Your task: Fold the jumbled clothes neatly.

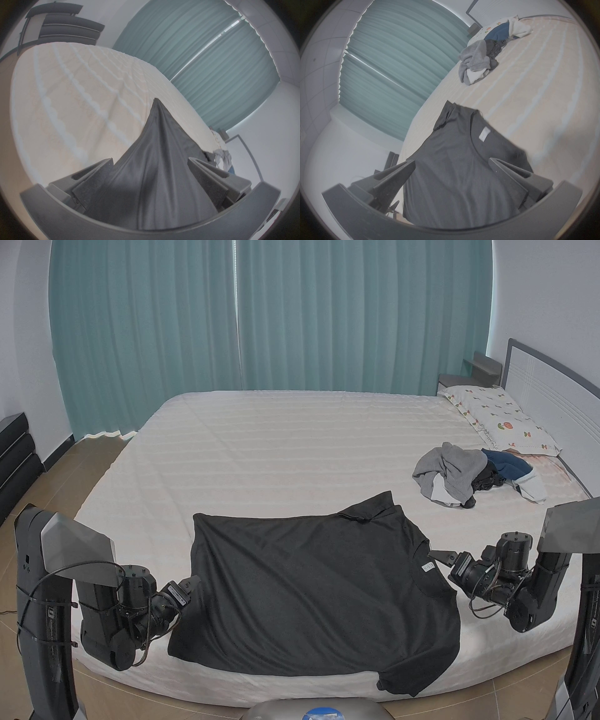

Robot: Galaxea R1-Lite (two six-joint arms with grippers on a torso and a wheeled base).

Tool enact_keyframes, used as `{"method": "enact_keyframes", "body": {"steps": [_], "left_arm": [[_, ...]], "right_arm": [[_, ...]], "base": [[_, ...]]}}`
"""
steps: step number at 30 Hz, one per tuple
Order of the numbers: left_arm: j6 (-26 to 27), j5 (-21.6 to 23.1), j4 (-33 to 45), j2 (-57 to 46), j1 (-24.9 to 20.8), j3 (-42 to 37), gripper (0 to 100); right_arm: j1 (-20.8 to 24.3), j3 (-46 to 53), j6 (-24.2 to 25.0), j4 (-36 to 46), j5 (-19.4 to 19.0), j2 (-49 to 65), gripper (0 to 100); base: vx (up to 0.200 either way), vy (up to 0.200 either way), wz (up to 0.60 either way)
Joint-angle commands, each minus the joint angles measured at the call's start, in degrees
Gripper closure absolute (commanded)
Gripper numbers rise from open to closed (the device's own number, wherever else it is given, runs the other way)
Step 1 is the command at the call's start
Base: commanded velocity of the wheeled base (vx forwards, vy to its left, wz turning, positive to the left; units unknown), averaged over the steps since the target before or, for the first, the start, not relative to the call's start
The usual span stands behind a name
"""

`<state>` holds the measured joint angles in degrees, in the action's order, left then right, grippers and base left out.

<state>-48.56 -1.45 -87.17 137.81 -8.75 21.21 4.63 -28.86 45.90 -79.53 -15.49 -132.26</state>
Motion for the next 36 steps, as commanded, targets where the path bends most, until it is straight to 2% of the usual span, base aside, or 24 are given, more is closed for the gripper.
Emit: {"method": "enact_keyframes", "body": {"steps": [1, 6, 9, 13, 20, 32, 36], "left_arm": [[6.0, 0.5, -1.1, -0.3, -1.2, -6.2, 0], [10.8, 1.4, -1.1, -0.3, -0.8, -8.7, 0], [12.8, 4.6, -1.1, -0.4, 0.7, -10.2, 0], [18.4, 9.3, -0.7, -1.0, 4.4, -12.3, 0], [25.9, 10.9, -0.5, 1.5, 4.6, -14.2, 0], [27.4, 10.7, -1.2, 3.2, 0.9, -15.1, 0], [30.0, 10.4, -1.1, 3.9, 0.8, -15.1, 0]], "right_arm": [[0.0, 9.5, 1.4, -7.8, -4.2, -3.8, 0], [-0.4, 9.6, 1.5, -7.8, -5.8, -4.1, 0], [-0.4, 9.8, 1.6, -7.8, -6.3, -4.2, 0], [-0.4, 9.7, 1.6, -7.8, -6.3, -5.0, 0], [-0.3, 9.6, 1.6, -7.8, -6.3, -5.0, 0], [-0.3, 9.4, 1.6, -7.8, -6.3, -5.1, 0], [-0.6, 9.3, 1.8, -7.9, -6.3, -4.4, 0]], "base": [[0.0, 0.0, 0.0], [0.0, 0.0, 0.0], [0.0, 0.0, 0.0], [0.0, 0.0, 0.0], [0.0, 0.0, 0.0], [0.0, 0.0, 0.0], [0.0, 0.0, 0.0]]}}
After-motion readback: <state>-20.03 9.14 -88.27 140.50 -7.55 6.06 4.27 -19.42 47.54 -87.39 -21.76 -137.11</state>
